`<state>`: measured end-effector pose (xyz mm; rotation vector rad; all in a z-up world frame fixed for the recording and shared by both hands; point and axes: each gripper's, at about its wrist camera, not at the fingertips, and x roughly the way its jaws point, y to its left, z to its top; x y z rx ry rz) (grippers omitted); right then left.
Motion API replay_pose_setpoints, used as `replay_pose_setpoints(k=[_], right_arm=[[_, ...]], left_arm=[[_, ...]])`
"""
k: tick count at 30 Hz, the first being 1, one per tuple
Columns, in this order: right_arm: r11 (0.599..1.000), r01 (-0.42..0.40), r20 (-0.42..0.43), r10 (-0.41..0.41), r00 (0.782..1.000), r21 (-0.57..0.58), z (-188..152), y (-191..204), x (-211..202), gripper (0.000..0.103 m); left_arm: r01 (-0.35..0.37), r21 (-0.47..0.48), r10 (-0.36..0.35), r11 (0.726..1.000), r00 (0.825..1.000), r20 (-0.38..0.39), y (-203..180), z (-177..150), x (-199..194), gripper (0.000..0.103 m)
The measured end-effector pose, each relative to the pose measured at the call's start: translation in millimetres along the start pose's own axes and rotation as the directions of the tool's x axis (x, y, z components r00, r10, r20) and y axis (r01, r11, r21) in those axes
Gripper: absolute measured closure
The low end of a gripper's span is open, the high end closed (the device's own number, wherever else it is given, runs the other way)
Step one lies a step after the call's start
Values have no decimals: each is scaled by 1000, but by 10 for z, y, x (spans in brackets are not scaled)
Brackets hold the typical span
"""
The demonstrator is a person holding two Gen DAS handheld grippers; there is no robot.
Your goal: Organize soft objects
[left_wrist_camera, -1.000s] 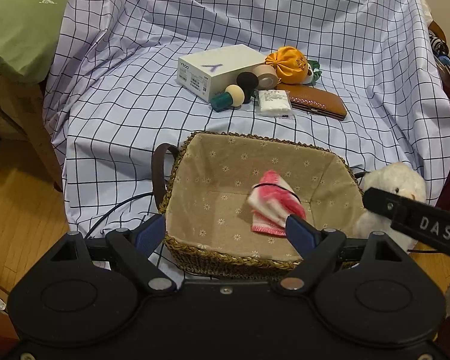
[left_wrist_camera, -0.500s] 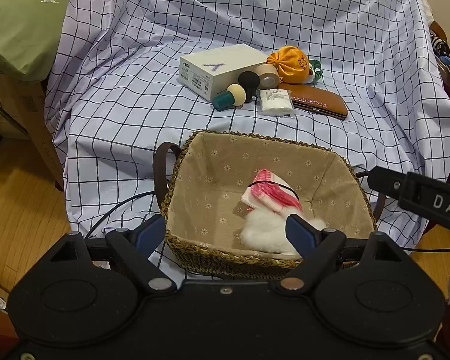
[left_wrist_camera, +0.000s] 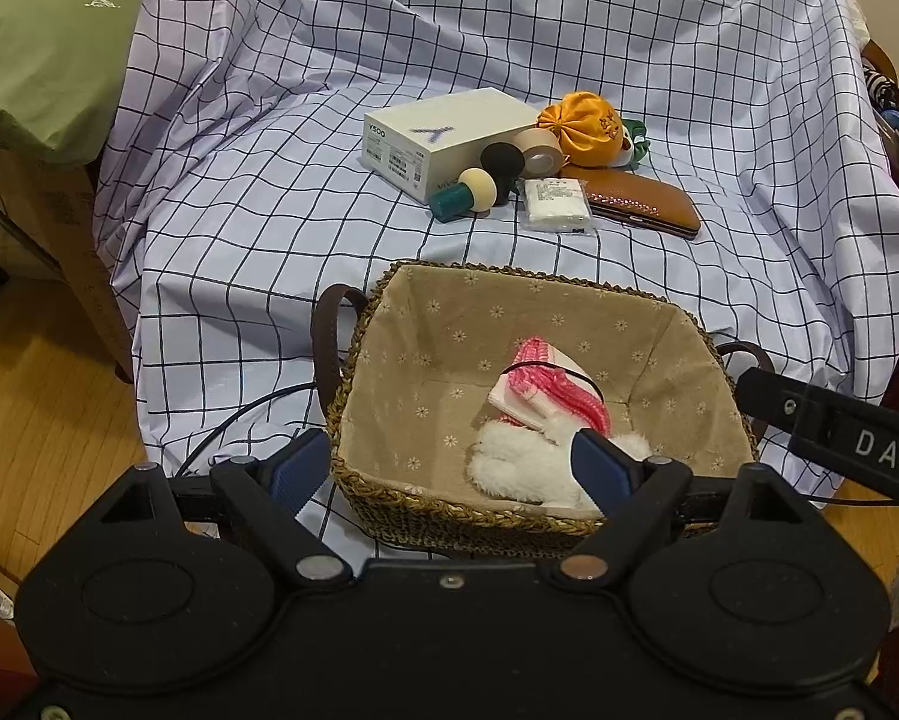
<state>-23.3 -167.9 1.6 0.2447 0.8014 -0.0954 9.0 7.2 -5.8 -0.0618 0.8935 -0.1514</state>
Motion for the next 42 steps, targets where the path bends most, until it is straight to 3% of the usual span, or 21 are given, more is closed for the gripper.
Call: replay_pose_setpoints(k=[42], right_arm=[[999, 39, -70, -38, 997, 16, -57, -52, 96, 29]], left_arm=[[-11, 3, 11, 1000, 999, -33, 1, 14, 68, 18]])
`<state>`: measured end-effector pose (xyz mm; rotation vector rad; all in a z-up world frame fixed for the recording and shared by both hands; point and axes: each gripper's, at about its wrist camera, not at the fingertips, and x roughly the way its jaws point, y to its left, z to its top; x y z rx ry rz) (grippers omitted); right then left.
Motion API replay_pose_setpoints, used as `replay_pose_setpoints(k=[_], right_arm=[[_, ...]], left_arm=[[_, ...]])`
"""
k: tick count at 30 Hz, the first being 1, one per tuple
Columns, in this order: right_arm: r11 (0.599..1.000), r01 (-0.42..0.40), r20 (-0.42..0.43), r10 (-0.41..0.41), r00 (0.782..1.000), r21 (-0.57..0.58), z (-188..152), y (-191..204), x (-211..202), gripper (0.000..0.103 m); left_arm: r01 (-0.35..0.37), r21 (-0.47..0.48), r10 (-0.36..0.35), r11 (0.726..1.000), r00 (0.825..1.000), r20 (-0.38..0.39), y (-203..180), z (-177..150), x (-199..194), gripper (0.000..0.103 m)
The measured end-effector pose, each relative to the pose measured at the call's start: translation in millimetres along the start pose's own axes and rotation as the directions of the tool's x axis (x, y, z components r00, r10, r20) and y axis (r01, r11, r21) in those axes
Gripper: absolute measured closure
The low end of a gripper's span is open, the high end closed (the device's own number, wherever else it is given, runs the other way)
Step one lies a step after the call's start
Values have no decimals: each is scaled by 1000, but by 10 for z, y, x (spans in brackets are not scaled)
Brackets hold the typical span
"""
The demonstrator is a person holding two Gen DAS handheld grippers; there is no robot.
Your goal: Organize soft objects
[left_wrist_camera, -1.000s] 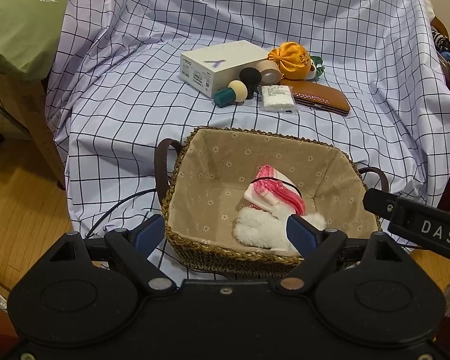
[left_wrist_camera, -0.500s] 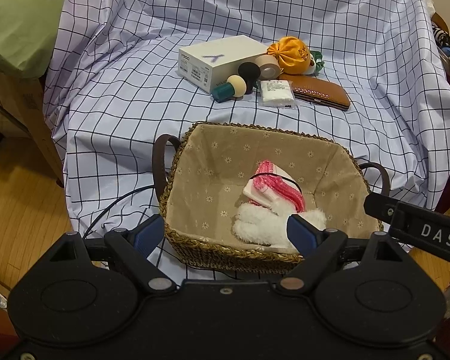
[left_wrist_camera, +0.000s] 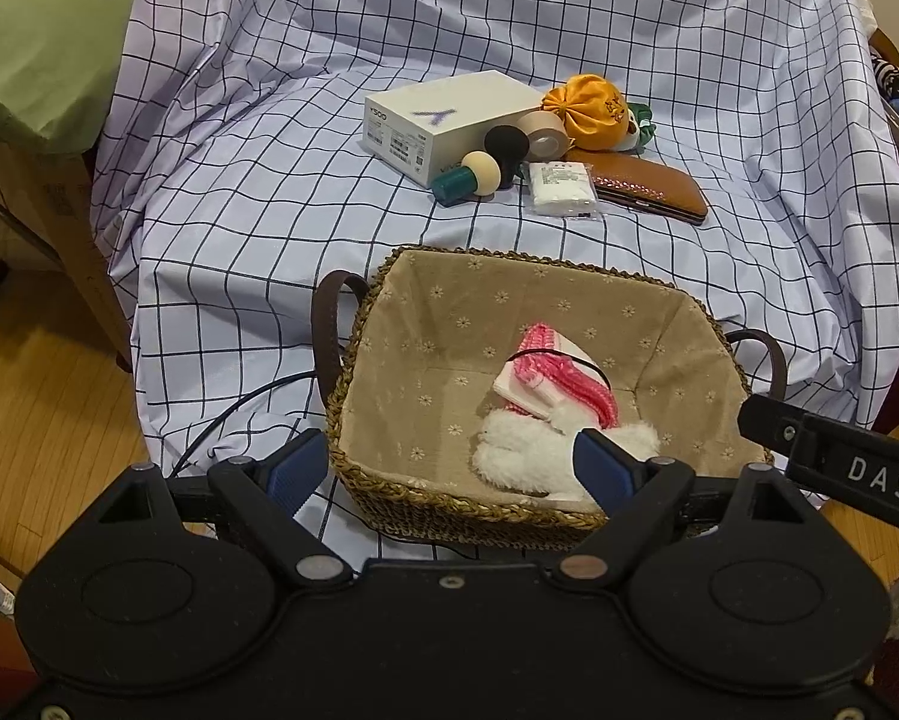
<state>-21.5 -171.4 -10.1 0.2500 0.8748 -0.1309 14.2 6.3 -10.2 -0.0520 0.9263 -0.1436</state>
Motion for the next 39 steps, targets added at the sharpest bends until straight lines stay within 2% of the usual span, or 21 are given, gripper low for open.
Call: replay_pose_setpoints(k=[16, 39], right_arm=[[1000, 19, -3, -19, 1000, 23, 181, -70, 178, 25], [998, 60, -60, -60, 996, -9, 773, -1, 819, 24]], left_arm=[[-38, 8, 38, 999, 999, 13, 12, 160, 94, 18], [-13, 71, 16, 997, 999, -39, -22, 619, 514, 18]])
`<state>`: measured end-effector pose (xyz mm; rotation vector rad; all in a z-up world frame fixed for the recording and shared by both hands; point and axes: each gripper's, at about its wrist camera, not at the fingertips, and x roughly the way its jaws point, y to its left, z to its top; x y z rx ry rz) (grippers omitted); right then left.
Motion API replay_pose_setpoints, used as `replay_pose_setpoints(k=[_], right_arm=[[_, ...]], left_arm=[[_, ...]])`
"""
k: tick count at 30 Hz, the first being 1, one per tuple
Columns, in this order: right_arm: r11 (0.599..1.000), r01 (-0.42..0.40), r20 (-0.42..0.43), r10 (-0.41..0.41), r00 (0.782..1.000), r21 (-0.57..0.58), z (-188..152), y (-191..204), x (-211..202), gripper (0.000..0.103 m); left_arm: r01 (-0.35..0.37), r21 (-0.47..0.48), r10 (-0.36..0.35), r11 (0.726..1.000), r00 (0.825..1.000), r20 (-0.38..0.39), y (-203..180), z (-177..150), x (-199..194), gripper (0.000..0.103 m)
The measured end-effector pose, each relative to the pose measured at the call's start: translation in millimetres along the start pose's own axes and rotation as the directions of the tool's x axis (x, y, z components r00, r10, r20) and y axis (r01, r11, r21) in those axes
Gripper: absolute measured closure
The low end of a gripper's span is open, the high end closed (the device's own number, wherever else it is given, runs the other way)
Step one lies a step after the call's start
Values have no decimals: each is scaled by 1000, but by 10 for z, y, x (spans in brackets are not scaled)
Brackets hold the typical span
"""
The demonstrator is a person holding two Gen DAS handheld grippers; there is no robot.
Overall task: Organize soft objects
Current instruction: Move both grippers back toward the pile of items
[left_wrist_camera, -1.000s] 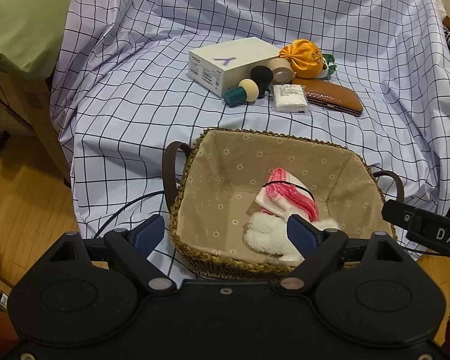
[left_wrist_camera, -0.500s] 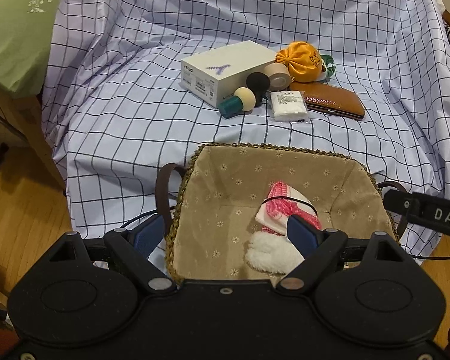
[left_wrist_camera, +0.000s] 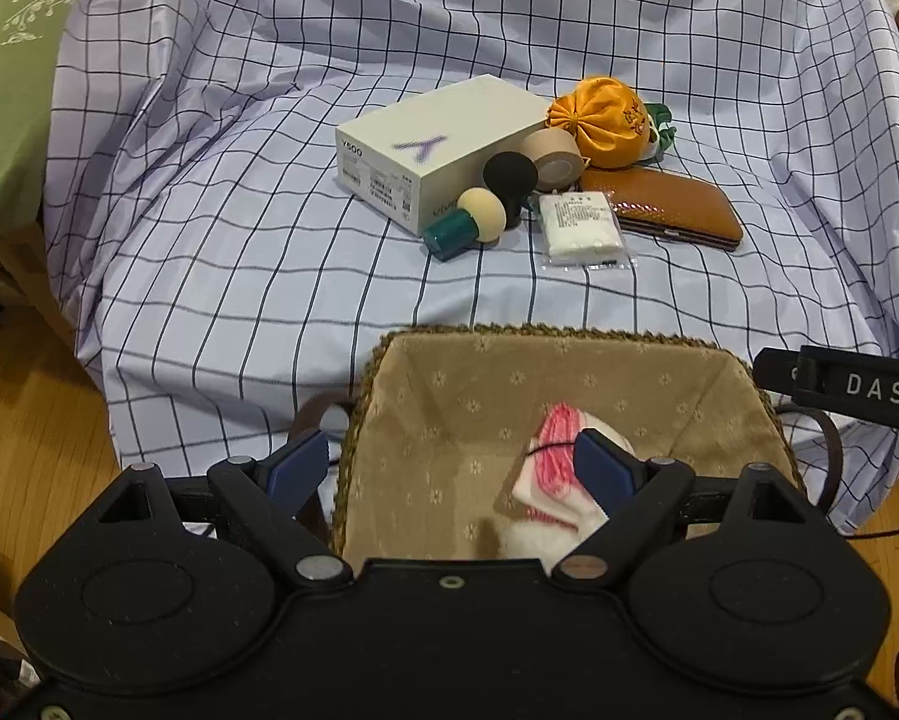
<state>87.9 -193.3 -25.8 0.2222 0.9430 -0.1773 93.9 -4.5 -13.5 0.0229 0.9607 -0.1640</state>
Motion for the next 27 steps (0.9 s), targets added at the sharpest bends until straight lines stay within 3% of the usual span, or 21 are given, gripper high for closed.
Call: replay_pose_setpoints(k=[12, 21, 25, 27], right_arm=[[999, -25, 2, 25, 1000, -39, 355, 267, 352, 24], [989, -47, 58, 55, 997, -138, 528, 585, 567, 23], [984, -37, 115, 58, 992, -175, 560, 723, 631, 6], [981, -27, 133, 53, 990, -190, 579, 781, 676, 6]], left_arm=[[-7, -44, 7, 999, 1000, -16, 157, 328, 269, 18], [-19, -104, 15, 994, 999, -45, 345, 437, 454, 18], [-25, -124, 18, 992, 998, -60, 429, 458, 529, 18], [-28, -135, 19, 990, 997, -68, 465, 460, 564, 18]])
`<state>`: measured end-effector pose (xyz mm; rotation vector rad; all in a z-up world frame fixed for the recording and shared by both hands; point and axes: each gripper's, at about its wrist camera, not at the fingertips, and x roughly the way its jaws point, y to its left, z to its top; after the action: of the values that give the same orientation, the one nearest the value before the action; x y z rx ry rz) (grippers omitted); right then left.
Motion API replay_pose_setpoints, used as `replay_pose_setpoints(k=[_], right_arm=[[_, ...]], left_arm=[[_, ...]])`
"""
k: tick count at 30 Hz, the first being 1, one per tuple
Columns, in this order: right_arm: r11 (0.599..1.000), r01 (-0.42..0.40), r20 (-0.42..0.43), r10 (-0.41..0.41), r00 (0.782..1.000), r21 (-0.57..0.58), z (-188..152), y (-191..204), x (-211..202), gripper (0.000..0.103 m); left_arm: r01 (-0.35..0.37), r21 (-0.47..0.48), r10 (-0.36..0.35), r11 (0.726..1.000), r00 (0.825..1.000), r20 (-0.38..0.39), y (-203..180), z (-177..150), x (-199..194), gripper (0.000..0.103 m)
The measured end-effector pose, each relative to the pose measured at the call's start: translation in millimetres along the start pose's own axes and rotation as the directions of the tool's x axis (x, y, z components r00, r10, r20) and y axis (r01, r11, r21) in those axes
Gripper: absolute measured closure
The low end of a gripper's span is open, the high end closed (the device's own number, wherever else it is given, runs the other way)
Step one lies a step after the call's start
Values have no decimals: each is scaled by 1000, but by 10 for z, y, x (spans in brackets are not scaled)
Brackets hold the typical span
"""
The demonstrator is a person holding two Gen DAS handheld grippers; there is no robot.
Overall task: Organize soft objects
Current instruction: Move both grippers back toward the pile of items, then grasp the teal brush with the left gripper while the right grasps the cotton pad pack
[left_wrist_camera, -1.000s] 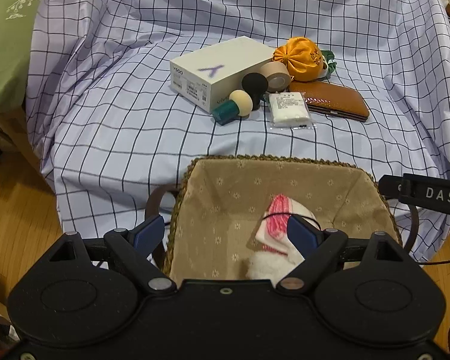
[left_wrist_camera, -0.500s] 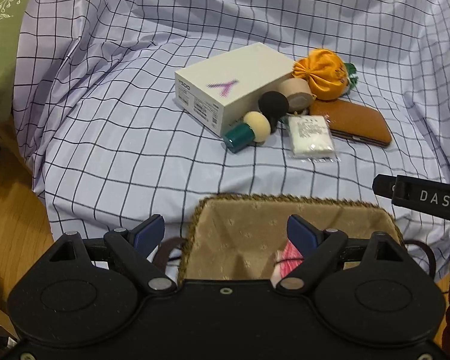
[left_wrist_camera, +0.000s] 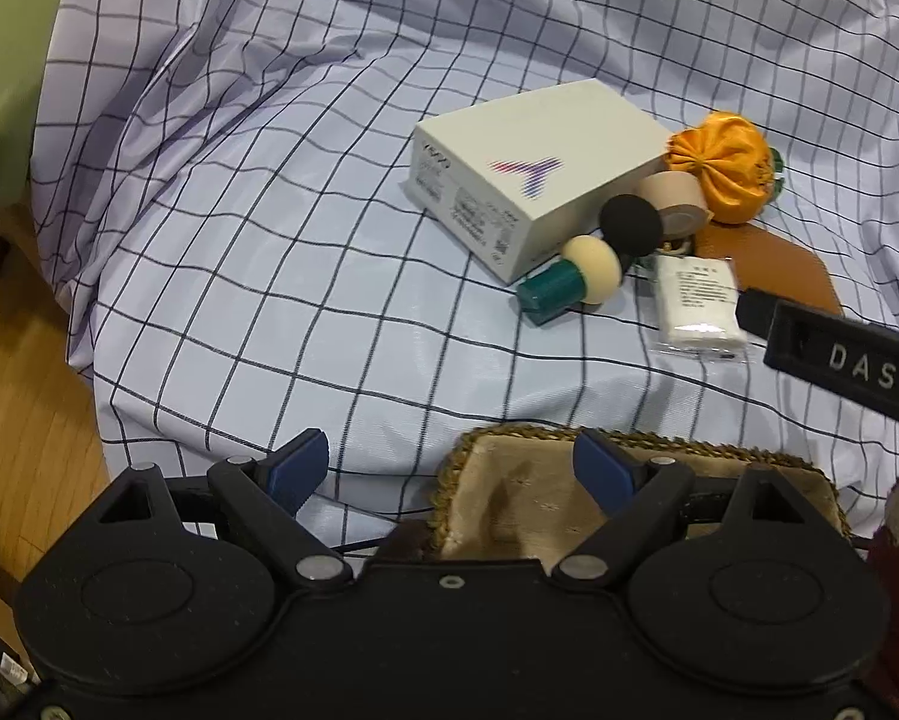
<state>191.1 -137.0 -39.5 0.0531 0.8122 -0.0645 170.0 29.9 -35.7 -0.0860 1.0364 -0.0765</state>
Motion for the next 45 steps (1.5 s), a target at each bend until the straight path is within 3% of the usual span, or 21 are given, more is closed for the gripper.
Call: replay_pose_setpoints(k=[12, 21, 23, 33, 42, 45], right_arm=[[998, -31, -107, 24, 994, -57, 72, 213, 525, 18], [996, -12, -143, -1, 990, -91, 59, 248, 689, 35], [996, -17, -153, 4, 988, -83, 65, 231, 702, 44], [999, -25, -128, 20, 992, -33, 54, 48, 473, 45], [999, 16, -112, -12, 994, 35, -12, -251, 297, 45], [998, 16, -117, -9, 993, 56, -38, -336, 285, 45]], left_arm=[[-13, -39, 12, 999, 1000, -26, 152, 41, 117, 18], [-12, -40, 11, 999, 1000, -24, 129, 82, 121, 18], [-12, -38, 11, 999, 1000, -23, 110, 94, 118, 18], [9, -62, -11, 998, 1000, -25, -47, 238, 169, 18], [23, -55, -24, 998, 1000, -11, -363, 417, 292, 18], [2, -70, -2, 998, 1000, -4, -442, 467, 349, 18]])
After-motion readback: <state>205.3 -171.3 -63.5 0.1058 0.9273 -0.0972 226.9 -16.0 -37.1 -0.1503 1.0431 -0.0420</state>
